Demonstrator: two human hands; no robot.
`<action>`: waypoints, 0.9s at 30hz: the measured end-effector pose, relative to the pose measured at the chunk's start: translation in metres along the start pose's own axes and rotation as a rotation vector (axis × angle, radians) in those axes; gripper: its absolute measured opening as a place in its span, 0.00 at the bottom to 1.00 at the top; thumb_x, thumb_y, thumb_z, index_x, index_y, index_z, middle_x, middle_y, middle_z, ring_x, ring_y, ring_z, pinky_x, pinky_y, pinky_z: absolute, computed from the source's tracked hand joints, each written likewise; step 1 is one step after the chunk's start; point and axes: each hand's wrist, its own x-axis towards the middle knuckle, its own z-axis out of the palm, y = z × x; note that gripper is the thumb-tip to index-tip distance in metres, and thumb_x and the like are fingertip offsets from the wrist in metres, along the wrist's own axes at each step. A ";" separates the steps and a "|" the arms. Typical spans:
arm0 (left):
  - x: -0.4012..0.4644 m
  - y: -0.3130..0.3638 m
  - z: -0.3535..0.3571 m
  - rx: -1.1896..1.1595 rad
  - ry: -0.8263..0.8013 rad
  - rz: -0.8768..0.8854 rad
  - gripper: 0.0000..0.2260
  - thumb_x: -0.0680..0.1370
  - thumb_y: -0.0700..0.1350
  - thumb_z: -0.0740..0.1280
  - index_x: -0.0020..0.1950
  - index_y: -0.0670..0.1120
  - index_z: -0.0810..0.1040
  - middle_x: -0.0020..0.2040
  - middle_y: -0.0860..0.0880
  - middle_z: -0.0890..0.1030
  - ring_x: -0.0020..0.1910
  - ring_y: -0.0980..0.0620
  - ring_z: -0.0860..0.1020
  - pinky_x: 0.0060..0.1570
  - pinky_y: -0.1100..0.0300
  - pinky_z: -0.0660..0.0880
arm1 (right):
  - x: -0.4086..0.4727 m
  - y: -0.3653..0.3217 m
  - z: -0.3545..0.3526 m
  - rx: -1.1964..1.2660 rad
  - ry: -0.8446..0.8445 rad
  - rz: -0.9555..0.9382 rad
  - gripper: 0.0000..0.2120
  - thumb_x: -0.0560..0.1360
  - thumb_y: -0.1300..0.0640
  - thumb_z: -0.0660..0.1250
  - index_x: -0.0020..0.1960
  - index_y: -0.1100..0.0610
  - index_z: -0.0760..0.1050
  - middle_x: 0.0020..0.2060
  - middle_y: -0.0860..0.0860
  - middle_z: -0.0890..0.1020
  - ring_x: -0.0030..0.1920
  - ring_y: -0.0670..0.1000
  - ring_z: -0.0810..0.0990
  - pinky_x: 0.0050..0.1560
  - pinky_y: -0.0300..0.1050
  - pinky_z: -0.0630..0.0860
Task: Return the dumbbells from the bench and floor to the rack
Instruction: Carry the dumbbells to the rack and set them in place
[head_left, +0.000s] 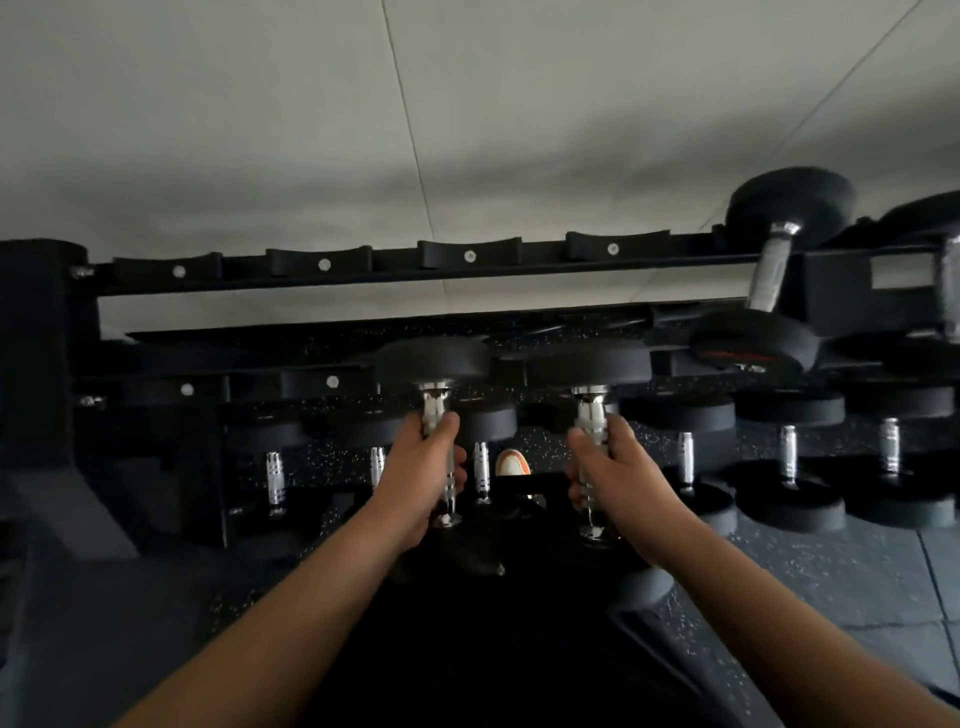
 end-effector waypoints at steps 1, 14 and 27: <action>0.010 0.008 0.007 -0.004 0.005 0.004 0.04 0.83 0.50 0.61 0.55 0.52 0.72 0.39 0.46 0.76 0.33 0.51 0.74 0.36 0.54 0.73 | 0.011 -0.008 -0.006 -0.006 -0.008 -0.001 0.07 0.80 0.47 0.64 0.54 0.49 0.71 0.38 0.52 0.81 0.34 0.51 0.79 0.41 0.52 0.78; 0.121 0.079 0.064 -0.050 0.037 0.055 0.03 0.83 0.51 0.60 0.55 0.53 0.72 0.39 0.46 0.76 0.33 0.52 0.74 0.33 0.57 0.72 | 0.098 -0.066 -0.045 -0.035 0.021 0.015 0.09 0.81 0.46 0.63 0.53 0.51 0.70 0.36 0.53 0.79 0.35 0.53 0.78 0.42 0.54 0.79; 0.172 0.074 0.078 0.035 0.094 0.085 0.06 0.84 0.52 0.59 0.56 0.52 0.71 0.39 0.45 0.74 0.31 0.52 0.72 0.30 0.58 0.71 | 0.136 -0.065 -0.063 -0.037 0.022 0.057 0.07 0.81 0.46 0.63 0.53 0.49 0.71 0.39 0.54 0.80 0.35 0.51 0.79 0.41 0.50 0.78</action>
